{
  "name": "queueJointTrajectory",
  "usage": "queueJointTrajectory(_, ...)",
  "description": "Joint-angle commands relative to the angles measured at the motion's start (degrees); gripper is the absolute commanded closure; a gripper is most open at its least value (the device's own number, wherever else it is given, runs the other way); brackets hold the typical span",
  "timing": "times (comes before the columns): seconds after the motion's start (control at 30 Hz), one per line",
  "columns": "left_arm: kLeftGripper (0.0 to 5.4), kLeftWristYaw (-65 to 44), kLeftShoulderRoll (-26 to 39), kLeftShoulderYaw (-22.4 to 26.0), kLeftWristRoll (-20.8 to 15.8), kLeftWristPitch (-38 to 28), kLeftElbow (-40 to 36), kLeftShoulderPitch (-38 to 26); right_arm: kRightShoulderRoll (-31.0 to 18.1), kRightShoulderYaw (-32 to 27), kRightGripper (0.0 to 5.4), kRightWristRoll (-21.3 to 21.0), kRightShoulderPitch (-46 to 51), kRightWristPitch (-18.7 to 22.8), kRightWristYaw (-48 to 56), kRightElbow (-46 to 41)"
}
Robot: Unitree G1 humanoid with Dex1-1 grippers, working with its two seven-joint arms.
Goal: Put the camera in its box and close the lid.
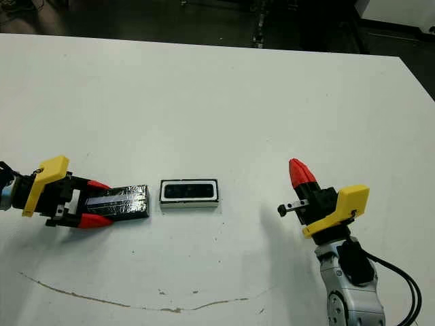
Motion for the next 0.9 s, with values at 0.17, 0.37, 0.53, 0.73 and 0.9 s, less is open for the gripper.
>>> queueJointTrajectory(0.17,2.24,1.3,-1.4,3.3,-4.5,3.4,1.8,0.8,-0.6,0.0,5.4,-0.6,0.5,-0.5,-0.2,0.5)
queueJointTrajectory(0.37,2.24,-0.8,-1.1,4.1,-6.8,4.7,4.8,-1.5,-0.7,0.1,5.4,-0.5,0.6,0.3,-0.4,0.0)
queueJointTrajectory(0.53,2.24,-3.3,-0.7,4.2,-6.3,2.5,8.0,-4.4,-0.7,0.3,5.4,-0.8,0.5,-0.8,-0.1,0.6)
queueJointTrajectory(0.73,2.24,-5.6,-0.4,1.9,-3.6,2.2,10.4,-9.6,-0.6,0.5,5.4,-0.9,0.6,-0.2,-0.6,0.0)
queueJointTrajectory(0.9,2.24,-5.2,-2.1,0.3,-2.4,2.3,10.9,-11.8,-0.5,0.6,5.4,-1.0,0.6,-0.1,-0.7,0.0)
